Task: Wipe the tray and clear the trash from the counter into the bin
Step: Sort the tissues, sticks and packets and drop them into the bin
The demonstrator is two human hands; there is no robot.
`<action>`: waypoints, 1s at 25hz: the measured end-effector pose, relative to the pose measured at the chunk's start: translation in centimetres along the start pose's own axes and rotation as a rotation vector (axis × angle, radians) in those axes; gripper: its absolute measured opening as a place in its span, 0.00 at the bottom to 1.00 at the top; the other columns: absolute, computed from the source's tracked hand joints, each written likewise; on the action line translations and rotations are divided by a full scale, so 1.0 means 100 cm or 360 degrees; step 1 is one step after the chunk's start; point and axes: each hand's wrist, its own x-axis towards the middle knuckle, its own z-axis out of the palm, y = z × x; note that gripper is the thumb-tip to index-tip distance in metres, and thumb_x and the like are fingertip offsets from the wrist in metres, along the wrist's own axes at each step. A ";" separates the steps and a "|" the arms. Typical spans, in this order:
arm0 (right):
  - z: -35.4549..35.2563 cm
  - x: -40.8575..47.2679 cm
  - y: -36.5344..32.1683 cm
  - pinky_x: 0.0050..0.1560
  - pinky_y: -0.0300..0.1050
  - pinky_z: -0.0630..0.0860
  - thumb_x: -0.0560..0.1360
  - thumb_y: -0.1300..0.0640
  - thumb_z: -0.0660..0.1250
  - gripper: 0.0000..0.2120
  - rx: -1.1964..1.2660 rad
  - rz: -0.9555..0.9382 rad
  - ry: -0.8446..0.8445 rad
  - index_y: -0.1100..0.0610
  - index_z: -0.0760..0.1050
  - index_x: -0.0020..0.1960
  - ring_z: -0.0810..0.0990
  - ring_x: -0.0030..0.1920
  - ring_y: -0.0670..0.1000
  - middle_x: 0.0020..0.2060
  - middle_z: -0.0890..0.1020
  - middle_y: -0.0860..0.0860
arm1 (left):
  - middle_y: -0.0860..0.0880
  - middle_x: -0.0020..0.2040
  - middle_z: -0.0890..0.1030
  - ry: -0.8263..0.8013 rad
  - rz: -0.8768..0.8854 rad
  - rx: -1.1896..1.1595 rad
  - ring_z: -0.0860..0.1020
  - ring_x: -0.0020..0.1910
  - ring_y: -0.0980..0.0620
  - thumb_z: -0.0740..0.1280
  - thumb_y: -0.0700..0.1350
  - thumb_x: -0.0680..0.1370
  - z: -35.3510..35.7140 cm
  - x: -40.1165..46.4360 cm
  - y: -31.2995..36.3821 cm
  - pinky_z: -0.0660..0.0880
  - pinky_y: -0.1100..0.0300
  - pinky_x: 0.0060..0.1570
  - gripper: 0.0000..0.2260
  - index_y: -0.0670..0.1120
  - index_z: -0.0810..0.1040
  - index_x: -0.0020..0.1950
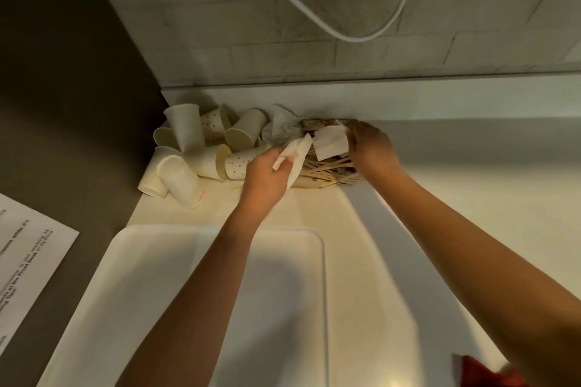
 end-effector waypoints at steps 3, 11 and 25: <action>-0.027 -0.018 -0.003 0.46 0.49 0.71 0.81 0.58 0.51 0.15 0.0144 0.0087 0.0077 0.61 0.69 0.64 0.77 0.53 0.62 0.54 0.78 0.61 | 0.47 0.47 0.78 0.0033 -0.0204 -0.0324 0.76 0.47 0.49 0.62 0.42 0.79 -0.001 -0.013 0.011 0.71 0.62 0.42 0.10 0.44 0.78 0.57; -0.082 -0.116 0.007 0.36 0.46 0.64 0.81 0.57 0.52 0.11 0.0558 0.0478 0.0171 0.60 0.68 0.43 0.70 0.37 0.57 0.36 0.73 0.56 | 0.48 0.50 0.81 -0.0290 -0.0428 -0.0850 0.80 0.49 0.49 0.62 0.41 0.79 0.012 -0.082 0.037 0.76 0.57 0.45 0.08 0.49 0.77 0.55; -0.097 -0.321 0.056 0.31 0.45 0.61 0.80 0.55 0.55 0.17 0.0652 0.0980 0.0216 0.56 0.61 0.33 0.66 0.31 0.50 0.29 0.68 0.51 | 0.49 0.39 0.79 -0.0875 -0.0382 -0.0876 0.78 0.34 0.56 0.59 0.36 0.79 0.081 -0.234 0.065 0.74 0.68 0.29 0.07 0.43 0.77 0.50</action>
